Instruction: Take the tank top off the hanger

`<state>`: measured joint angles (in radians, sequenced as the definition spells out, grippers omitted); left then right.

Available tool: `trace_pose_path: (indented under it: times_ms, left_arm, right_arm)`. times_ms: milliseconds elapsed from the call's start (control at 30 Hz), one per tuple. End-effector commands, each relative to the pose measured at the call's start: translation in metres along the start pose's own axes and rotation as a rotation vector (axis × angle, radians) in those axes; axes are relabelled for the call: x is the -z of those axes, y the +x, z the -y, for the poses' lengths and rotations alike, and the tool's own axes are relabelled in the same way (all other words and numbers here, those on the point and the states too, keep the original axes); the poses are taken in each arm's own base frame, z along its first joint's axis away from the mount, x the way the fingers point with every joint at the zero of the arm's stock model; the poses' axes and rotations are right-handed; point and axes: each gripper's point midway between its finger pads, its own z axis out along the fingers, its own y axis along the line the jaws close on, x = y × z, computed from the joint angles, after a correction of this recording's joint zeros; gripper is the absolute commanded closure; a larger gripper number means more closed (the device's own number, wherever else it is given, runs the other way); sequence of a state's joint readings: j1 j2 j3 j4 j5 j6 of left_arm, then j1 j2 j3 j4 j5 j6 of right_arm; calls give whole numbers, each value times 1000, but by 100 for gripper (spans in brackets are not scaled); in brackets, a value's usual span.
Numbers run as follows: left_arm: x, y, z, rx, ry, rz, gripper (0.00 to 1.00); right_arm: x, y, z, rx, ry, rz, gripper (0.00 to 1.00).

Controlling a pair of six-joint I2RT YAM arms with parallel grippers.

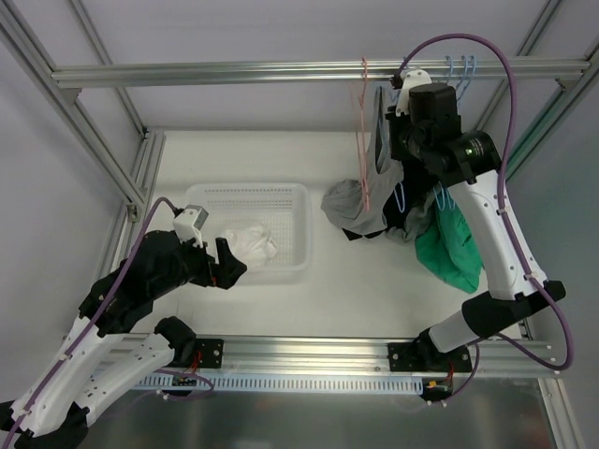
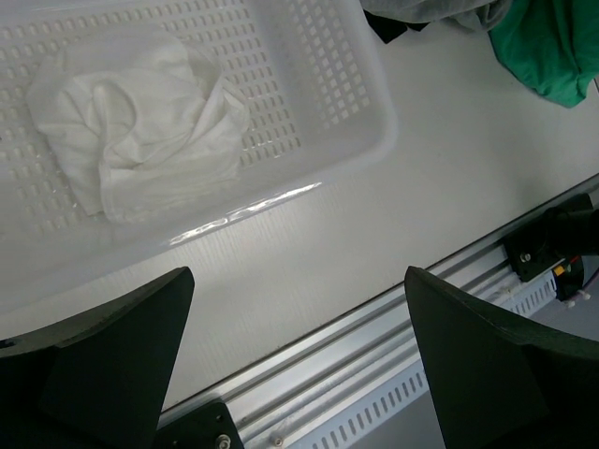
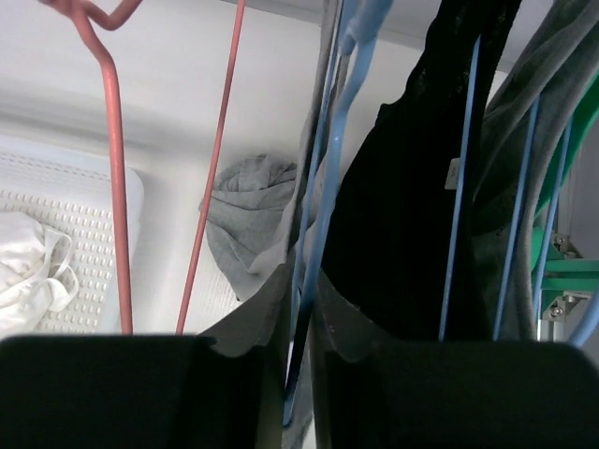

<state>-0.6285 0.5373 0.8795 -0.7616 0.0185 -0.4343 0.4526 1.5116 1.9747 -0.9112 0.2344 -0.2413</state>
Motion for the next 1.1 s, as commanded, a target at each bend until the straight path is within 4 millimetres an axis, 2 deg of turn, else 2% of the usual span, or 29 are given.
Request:
trace_pose_path:
  times_ms: [0, 67, 233, 400, 567, 700, 800, 833, 900, 933, 967, 1033, 1067]
  left_arm:
    - [3, 3, -3, -41, -7, -21, 1]
    - [2, 4, -6, -35, -22, -19, 1]
    - [1, 8, -8, -25, -26, -21, 1]
    - [2, 6, -11, -13, -41, 1, 1]
    - [5, 4, -11, -10, -42, 16, 1]
    - [10, -4, -6, -26, -19, 44, 1]
    - [14, -22, 4, -49, 17, 96, 1]
    - [19, -36, 11, -61, 38, 135, 1]
    - [18, -46, 29, -78, 107, 126, 1]
    - [23, -58, 39, -86, 142, 153, 1]
    - [18, -68, 48, -97, 169, 162, 1]
    - [25, -85, 71, -114, 262, 185, 1]
    - [20, -97, 82, -123, 300, 198, 1]
  right_arm:
    - [9, -30, 4, -42, 5, 119, 87]
    - [12, -34, 6, -71, 18, 145, 99]
    - [27, -47, 11, -116, 25, 211, 100]
    - [56, -66, 16, -168, 19, 318, 100]
    - [71, -68, 15, -178, -13, 350, 100]
    - [77, -54, 8, -197, -59, 331, 100]
    - [89, -33, 2, -196, -109, 304, 100]
    - [96, -20, 1, -193, -122, 284, 100]
    - [106, -6, -3, -188, -160, 269, 100]
    - [115, 8, -2, -187, -167, 264, 100]
    - [120, 15, -2, -187, -171, 259, 100]
    - [131, 33, 1, -183, -174, 245, 100]
    - [145, 43, 1, -181, -192, 259, 100]
